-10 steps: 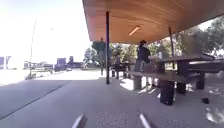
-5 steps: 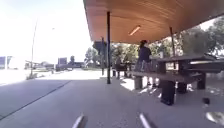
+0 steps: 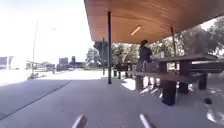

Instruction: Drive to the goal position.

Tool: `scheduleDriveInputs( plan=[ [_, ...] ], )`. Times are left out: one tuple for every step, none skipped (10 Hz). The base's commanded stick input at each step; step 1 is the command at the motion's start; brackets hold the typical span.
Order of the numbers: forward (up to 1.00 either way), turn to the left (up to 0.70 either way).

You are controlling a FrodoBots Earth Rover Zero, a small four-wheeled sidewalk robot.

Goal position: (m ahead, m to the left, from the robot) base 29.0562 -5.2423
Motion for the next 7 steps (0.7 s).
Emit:
scheduleDriveInputs(
  plan=[
    [0.0,1.0],
    [0.0,1.0],
    [0.0,1.0],
    [0.0,1.0],
    [0.0,1.0],
    [0.0,1.0],
    [0.0,1.0]
  ],
)
